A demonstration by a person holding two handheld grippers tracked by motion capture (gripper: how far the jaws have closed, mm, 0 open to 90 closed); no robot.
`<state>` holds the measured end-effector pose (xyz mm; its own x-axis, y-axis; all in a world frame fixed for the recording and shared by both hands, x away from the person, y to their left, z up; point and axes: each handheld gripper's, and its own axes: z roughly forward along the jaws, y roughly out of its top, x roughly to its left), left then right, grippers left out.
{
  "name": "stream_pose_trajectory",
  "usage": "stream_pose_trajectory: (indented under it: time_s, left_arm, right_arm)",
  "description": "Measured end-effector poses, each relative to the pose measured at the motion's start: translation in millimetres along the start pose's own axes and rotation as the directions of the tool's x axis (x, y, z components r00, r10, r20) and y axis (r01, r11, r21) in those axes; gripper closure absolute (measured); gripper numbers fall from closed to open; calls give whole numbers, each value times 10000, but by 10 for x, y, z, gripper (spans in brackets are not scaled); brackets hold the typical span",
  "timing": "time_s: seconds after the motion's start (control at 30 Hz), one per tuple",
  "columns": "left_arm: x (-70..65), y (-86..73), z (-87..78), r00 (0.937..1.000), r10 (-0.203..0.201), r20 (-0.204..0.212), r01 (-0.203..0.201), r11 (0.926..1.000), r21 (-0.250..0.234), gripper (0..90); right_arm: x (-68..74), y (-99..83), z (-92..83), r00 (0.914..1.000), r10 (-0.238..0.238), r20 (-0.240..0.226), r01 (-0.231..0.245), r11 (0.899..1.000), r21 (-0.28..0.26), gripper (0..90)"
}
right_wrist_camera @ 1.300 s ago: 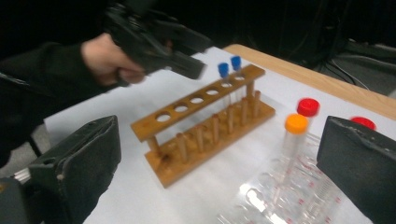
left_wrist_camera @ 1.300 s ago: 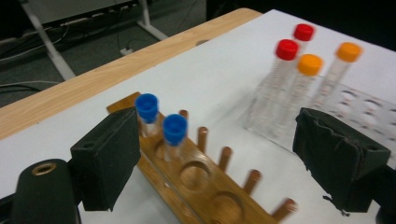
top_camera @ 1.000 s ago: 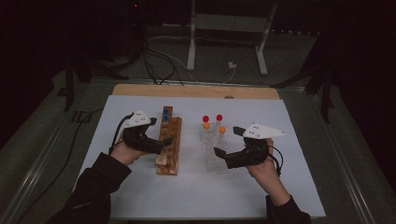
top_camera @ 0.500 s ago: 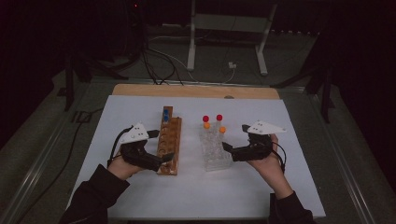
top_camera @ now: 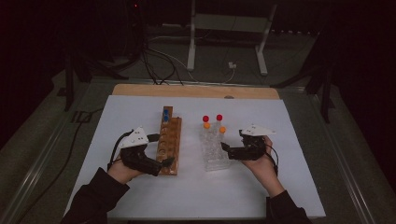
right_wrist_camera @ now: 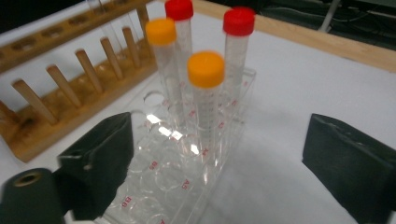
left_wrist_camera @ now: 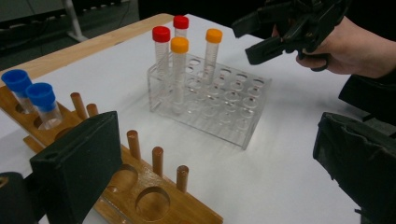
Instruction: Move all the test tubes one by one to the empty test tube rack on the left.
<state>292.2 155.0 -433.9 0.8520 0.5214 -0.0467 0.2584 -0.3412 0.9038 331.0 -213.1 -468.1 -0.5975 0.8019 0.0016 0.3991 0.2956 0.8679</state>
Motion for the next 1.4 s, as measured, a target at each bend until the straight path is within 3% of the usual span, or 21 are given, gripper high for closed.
stream_pose_trajectory:
  time_s: [0.07, 0.23, 0.37, 0.77, 1.0, 1.23, 1.4]
  left_arm:
    - [-4, -6, 13, 10000, -10, -9, 10, 10000, 46, 21]
    - [-18, -8, 34, 10000, 68, 40, -68, 9999, 102, 21]
    - [-18, -4, 45, 9998, -16, 176, 14, 9999, 117, 20]
    - [-21, -5, 57, 9999, 68, 141, -70, 9999, 140, 21]
    - [-20, 0, 54, 9999, 53, 120, -54, 9999, 114, 21]
    - [-16, 0, 57, 9999, 14, 130, -16, 9999, 147, 21]
    - [-24, 6, 53, 9999, 52, 143, -54, 9999, 161, 21]
  right_arm:
    - [21, -9, 40, 10000, -22, 42, 21, 10000, 44, 211]
    - [42, -3, 98, 9998, -101, 190, 100, 9999, 70, 433]
    - [46, 25, 137, 9995, -254, 185, 253, 9997, 52, 541]
    - [79, 49, 260, 9972, -727, 173, 721, 9969, 307, 722]
    - [75, 37, 302, 9962, -850, 196, 841, 9954, 452, 732]
    - [69, 53, 311, 9976, -665, 177, 656, 9967, 469, 753]
    - [71, 105, 223, 9981, -582, 188, 579, 9982, 131, 754]
